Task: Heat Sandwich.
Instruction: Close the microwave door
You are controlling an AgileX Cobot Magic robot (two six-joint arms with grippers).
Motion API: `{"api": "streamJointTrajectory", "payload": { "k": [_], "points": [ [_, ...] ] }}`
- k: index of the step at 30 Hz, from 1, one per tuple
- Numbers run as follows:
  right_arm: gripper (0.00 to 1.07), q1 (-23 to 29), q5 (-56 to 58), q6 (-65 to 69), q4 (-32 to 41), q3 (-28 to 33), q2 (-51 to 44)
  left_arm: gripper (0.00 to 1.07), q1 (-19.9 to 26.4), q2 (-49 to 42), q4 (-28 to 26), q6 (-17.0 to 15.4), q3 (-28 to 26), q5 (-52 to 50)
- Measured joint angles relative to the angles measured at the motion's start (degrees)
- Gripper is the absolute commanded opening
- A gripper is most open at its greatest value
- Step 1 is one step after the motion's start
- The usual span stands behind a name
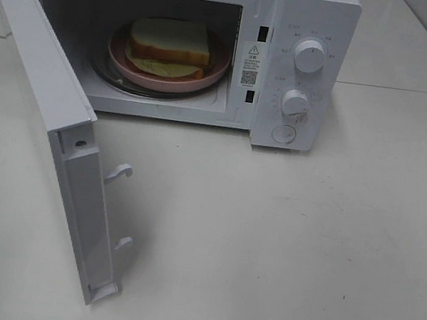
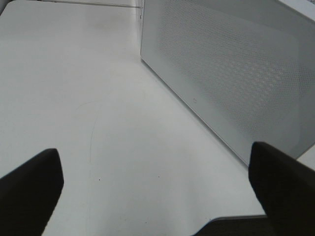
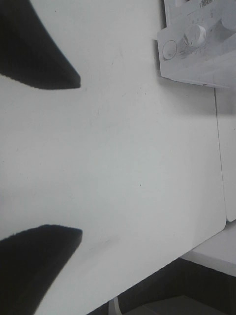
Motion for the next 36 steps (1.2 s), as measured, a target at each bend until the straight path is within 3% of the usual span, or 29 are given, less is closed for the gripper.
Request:
{"api": "streamJointTrajectory", "payload": {
  "k": [36],
  "points": [
    [0.74,0.00,0.00,0.00,0.29,0.00,0.00,0.97,0.00,0.00,0.00,0.00,0.00,0.00]
  ]
}}
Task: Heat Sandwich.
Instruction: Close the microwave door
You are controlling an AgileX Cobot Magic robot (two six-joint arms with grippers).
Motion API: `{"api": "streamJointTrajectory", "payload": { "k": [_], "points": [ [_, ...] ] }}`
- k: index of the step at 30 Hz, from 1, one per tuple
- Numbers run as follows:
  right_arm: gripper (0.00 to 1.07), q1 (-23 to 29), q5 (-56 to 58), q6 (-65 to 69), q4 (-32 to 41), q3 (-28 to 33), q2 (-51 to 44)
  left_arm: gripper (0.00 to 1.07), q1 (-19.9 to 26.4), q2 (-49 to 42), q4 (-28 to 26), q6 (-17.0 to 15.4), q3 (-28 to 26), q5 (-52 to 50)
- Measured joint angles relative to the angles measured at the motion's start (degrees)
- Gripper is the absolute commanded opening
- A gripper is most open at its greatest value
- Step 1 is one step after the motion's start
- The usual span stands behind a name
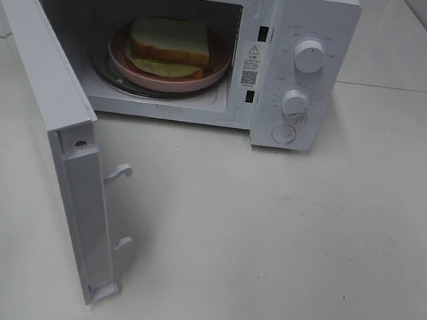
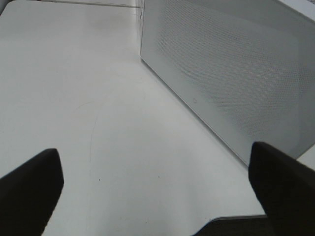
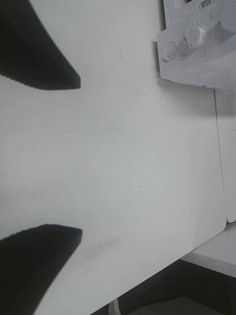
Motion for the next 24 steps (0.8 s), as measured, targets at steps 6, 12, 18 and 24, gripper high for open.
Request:
{"api": "streamJointTrajectory", "payload": {
  "k": [6,12,18,24],
  "points": [
    [0.74,0.00,0.00,0.00,0.00,0.00,0.00,0.97,0.00,0.00,0.00,0.00,0.00,0.00],
    [0.74,0.00,0.00,0.00,0.00,0.00,0.00,0.97,0.00,0.00,0.00,0.00,0.00,0.00],
    [0.74,0.00,0.00,0.00,0.00,0.00,0.00,0.97,0.00,0.00,0.00,0.00,0.00,0.00],
    [0.74,0.00,0.00,0.00,0.00,0.00,0.00,0.97,0.00,0.00,0.00,0.00,0.00,0.00]
  ]
}}
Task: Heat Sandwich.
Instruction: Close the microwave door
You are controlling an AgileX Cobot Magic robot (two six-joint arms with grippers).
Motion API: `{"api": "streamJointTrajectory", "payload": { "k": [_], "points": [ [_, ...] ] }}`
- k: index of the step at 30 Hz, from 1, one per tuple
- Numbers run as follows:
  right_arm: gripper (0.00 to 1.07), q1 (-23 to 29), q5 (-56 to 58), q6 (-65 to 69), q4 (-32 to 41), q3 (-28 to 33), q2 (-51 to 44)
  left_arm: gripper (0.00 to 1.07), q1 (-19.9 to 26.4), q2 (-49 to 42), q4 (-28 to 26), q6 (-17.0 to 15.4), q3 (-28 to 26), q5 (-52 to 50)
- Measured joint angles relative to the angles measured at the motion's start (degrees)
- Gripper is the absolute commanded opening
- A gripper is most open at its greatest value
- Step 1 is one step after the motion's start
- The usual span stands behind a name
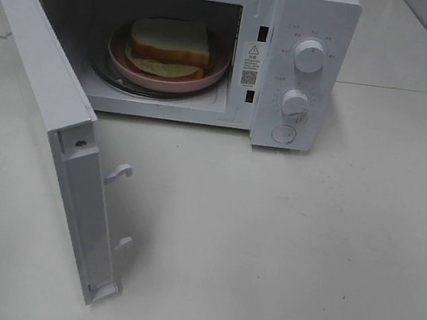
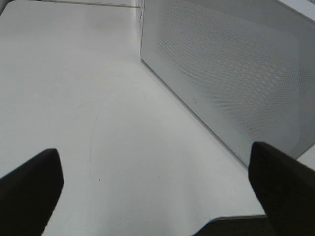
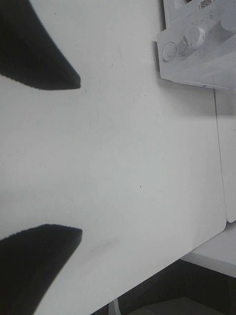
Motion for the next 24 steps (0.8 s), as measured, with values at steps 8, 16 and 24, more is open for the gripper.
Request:
{"api": "streamJointTrajectory", "payload": {
  "k": [8,16,24],
  "points": [
    [0.73,0.00,0.00,0.00,0.00,0.00,0.00,0.91,0.00,0.06,-0.34,0.00,-1.09,-2.46],
    [0.72,0.00,0.00,0.00,0.00,0.00,0.00,0.56,0.00,7.91,-0.06,0.00,-1.20,-7.62],
    [0.72,0.00,0.00,0.00,0.00,0.00,0.00,0.21,0.00,18.79,0.00,0.00,0.69,-17.82]
  ]
}}
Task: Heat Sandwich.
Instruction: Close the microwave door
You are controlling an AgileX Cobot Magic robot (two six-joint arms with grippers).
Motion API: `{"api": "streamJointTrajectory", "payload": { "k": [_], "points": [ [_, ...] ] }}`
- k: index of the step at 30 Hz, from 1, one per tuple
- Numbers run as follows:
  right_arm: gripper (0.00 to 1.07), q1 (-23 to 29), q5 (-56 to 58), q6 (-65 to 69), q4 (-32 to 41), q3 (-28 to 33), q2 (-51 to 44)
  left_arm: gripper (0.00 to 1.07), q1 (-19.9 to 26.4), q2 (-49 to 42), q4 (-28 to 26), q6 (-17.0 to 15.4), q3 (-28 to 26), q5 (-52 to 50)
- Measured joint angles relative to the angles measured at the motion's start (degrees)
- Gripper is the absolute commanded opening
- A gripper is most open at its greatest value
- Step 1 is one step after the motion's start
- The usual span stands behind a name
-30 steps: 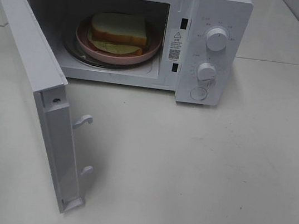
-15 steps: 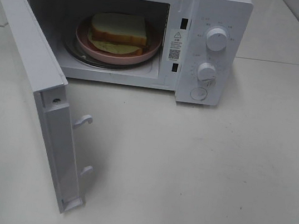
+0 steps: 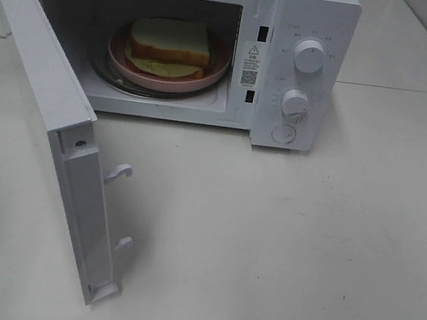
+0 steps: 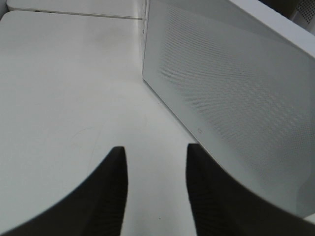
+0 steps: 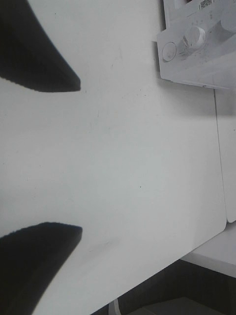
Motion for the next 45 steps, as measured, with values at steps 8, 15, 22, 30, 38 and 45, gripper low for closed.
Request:
{"api": "streamJointTrajectory", "payload": {
  "k": [8,15,22,30,38,45],
  "points": [
    [0.72,0.00,0.00,0.00,0.00,0.00,0.00,0.00,0.00,13.75,1.20,0.40,2.46,-12.89],
    [0.72,0.00,0.00,0.00,0.00,0.00,0.00,0.00,0.00,23.09,1.43,2.18,5.56,-26.36],
    [0.72,0.00,0.00,0.00,0.00,0.00,0.00,0.00,0.00,33.92,1.43,2.52,8.77,-46.81],
    [0.72,0.00,0.00,0.00,0.00,0.00,0.00,0.00,0.00,46.75,3.78,2.52,9.22,-65.03],
    [0.72,0.00,0.00,0.00,0.00,0.00,0.00,0.00,0.00,59.59,12.89,2.52,9.28,-81.47],
    [0.72,0.00,0.00,0.00,0.00,0.00,0.00,0.00,0.00,64.57,16.50,0.57,9.22,-87.09]
  ]
}}
